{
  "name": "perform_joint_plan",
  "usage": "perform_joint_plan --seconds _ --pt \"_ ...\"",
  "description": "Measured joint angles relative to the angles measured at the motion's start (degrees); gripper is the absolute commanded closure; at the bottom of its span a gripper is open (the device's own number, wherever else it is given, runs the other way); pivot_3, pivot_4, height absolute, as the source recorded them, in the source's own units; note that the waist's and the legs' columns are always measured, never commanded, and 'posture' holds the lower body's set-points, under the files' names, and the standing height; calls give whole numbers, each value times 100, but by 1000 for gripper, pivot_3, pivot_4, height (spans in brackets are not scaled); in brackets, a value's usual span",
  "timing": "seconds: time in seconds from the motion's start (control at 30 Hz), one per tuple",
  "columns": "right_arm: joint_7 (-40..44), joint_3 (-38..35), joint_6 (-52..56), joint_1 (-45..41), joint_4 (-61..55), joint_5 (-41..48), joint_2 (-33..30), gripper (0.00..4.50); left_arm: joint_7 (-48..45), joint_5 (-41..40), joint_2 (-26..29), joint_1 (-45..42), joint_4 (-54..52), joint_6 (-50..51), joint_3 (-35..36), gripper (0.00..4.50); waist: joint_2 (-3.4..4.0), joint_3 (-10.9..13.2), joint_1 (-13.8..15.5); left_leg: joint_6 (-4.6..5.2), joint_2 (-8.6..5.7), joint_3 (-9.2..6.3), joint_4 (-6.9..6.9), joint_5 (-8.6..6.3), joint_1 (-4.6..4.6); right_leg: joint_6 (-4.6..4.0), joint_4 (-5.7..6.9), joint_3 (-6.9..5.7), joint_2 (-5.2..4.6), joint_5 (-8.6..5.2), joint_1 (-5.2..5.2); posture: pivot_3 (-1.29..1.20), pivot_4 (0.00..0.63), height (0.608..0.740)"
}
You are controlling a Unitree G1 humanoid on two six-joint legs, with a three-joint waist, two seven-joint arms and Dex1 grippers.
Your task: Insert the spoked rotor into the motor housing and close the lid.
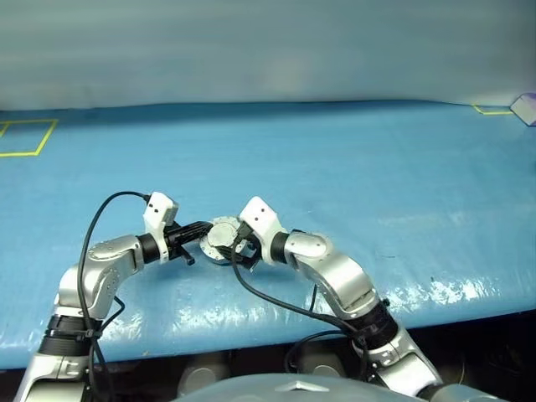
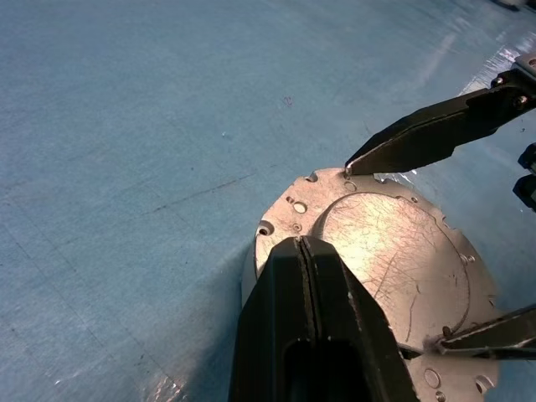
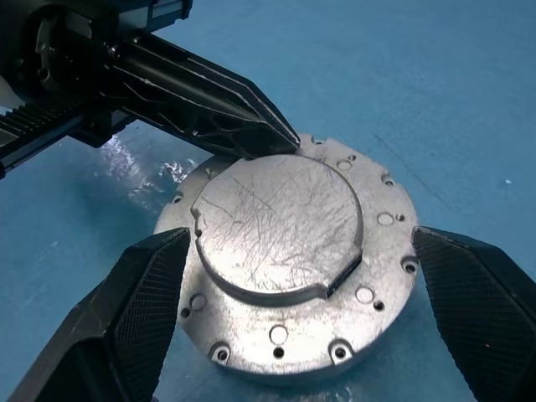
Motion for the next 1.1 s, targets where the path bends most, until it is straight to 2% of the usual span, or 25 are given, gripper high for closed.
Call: perform_joint_plan --seconds 0.13,0.37,0.43,0.67,1.1 --pt "164 -515 848 490 -681 737 -151 24 -46 43 0 7 -5 -8 4 4500 5 3 0 0 1 -5 -6 -1 -7 -2 -1 -1 2 -4 -9 0 150 740" --pt "-626 -1634 1832 862 -710 1440 1058 24 -103 73 -24 13 -6 -20 20 4500 7 4 3 -2 6 -10 -14 -1 -7 -9 -1 -2 0 -9 -13 0 150 740" --pt "-917 -1828 2003 874 -537 1531 1091 24 -106 72 -36 15 -21 -26 19 4500 4 3 17 1 1 -9 -15 -2 -9 2 -10 -2 -10 -12 -10 0 150 740" --pt "-1531 -2249 2050 804 -203 2174 1128 24 -113 87 -49 34 -36 -39 26 4500 7 1 16 6 0 -3 -24 -5 -5 5 -24 -5 -5 -12 -4 0 150 740" --pt "-2658 -2771 1962 721 563 4122 1137 24 -105 115 -101 147 -43 -59 75 4500 17 -42 -34 7 4 -2 -36 -6 3 5 -43 -5 -1 -12 8 0 150 740"
